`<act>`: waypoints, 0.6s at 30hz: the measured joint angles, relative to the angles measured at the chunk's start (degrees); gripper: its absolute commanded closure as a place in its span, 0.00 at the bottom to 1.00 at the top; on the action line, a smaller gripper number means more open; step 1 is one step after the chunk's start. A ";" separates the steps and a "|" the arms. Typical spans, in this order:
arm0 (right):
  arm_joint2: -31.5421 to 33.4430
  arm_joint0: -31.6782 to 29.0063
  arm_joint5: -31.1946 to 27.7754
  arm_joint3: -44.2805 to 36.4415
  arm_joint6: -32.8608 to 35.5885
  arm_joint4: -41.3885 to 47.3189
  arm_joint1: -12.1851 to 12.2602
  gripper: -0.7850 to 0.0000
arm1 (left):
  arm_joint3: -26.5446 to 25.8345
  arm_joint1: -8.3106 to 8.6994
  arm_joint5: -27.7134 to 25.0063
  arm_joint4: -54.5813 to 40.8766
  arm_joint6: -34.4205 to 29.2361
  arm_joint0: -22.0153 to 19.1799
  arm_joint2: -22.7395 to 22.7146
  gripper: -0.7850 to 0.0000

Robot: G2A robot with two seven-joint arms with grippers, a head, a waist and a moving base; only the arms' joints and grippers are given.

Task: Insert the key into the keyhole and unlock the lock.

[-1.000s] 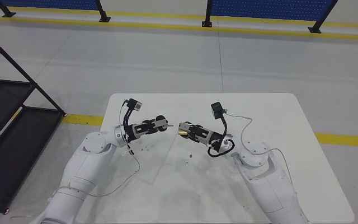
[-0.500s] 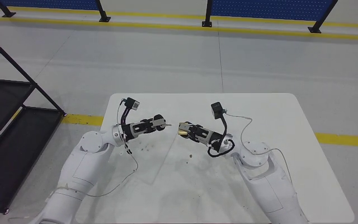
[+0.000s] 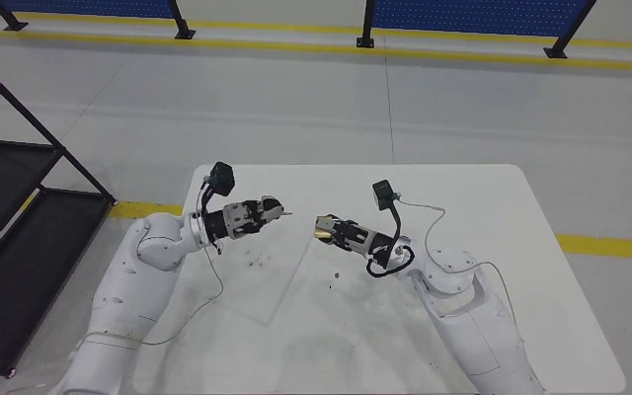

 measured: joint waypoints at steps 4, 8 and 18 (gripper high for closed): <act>0.00 0.00 0.00 0.00 0.00 0.00 0.00 1.00 | -3.63 0.22 0.04 20.95 15.39 1.28 -0.09 1.00; 0.00 0.00 0.00 0.00 0.00 0.00 0.00 1.00 | -3.56 0.85 0.31 44.12 33.98 1.31 0.69 1.00; 0.00 0.00 0.00 0.00 0.00 0.00 0.00 1.00 | 5.17 3.05 14.78 82.36 80.55 -1.16 5.46 1.00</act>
